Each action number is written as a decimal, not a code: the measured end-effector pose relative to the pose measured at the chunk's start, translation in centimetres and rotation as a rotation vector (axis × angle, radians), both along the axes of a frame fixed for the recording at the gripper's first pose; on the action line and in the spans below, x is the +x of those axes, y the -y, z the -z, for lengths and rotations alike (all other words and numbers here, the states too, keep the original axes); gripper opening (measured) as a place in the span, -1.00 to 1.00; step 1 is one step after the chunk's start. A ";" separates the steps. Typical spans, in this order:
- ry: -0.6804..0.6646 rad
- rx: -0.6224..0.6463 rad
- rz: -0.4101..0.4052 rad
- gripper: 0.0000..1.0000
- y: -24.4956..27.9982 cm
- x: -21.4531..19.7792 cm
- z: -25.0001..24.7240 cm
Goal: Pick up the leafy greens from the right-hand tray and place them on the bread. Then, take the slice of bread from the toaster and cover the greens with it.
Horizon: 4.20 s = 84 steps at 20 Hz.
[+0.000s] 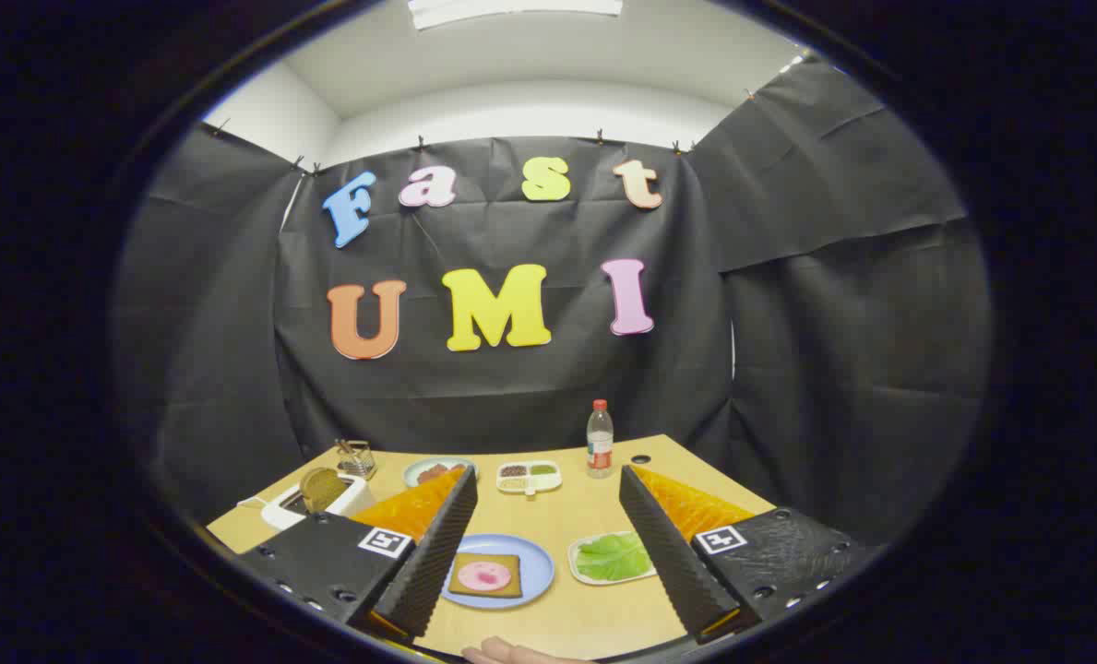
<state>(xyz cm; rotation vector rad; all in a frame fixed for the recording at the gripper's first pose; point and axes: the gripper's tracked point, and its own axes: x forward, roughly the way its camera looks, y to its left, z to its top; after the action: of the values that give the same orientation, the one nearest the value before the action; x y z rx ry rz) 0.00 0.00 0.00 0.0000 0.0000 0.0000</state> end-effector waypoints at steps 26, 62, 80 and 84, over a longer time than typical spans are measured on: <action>-0.215 -0.112 0.121 0.88 8.4 12.7 10.1; -0.548 -0.184 0.153 -0.99 14.7 20.8 18.8; -0.409 -0.226 0.001 -0.99 5.3 17.2 13.3; -0.323 -0.309 -0.098 -0.99 -1.1 15.1 11.5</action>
<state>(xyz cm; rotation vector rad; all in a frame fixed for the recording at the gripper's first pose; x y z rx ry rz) 15.12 1.05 -11.47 -0.3091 0.3230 0.0976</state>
